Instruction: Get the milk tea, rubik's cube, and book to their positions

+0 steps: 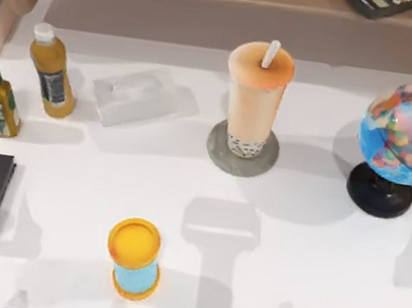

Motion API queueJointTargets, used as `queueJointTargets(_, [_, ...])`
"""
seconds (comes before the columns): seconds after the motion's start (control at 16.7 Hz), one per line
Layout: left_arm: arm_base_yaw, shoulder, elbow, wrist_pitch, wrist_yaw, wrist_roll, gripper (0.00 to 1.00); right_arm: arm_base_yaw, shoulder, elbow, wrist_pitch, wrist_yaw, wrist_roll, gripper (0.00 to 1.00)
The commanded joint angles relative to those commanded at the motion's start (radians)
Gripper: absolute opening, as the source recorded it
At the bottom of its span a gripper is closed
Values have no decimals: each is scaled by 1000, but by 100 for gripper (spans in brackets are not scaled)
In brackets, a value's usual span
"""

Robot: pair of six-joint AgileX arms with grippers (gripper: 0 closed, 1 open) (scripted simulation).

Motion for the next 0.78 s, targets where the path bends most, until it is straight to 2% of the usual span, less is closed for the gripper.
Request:
queueJointTargets(0.18, [0, 0, 0, 0, 0, 0, 100, 0, 0, 0, 0, 0, 0, 100])
queueJointTargets(0.24, [19, 156, 18, 3, 0, 0, 100, 0, 0, 0, 0, 0, 0, 100])
queueJointTargets(0.42, [25, 186, 47, 22, 10, 0, 100, 0, 0, 0, 0, 0, 0, 100])
queueJointTargets(0.6, [51, 312, 157, 94, 46, 0, 100, 0, 0, 0, 0, 0, 0, 100])
queueJointTargets(0.78, [94, 533, 318, 201, 98, 1, 100, 0, 0, 0, 0, 0, 0, 100])
